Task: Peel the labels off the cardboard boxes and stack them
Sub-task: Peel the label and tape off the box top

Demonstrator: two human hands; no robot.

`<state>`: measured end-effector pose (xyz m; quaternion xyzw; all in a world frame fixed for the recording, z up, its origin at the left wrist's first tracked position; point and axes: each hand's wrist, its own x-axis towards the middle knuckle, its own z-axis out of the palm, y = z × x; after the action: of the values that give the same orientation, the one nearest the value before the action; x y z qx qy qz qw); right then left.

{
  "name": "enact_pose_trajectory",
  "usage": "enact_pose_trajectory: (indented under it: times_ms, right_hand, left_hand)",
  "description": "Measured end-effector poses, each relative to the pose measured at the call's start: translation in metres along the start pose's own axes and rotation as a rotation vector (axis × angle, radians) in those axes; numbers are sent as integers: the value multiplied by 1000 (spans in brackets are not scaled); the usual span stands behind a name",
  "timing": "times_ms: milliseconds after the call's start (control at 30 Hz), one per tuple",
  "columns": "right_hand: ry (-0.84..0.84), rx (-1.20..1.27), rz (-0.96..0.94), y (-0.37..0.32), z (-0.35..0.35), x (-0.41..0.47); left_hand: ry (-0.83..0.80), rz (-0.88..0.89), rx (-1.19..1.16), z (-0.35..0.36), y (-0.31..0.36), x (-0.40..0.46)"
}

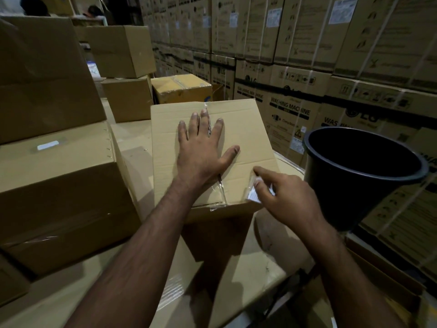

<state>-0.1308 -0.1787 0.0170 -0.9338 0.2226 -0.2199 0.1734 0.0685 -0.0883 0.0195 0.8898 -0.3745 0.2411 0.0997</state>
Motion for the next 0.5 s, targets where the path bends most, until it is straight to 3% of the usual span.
enact_pose_trajectory:
  times_ms: [167, 500]
  right_hand:
    - [-134, 23, -30, -8, 4, -8]
    - [-209, 3, 42, -3, 2, 3]
  left_hand:
    - [23, 1, 9, 0, 2, -4]
    - [45, -6, 23, -1, 5, -8]
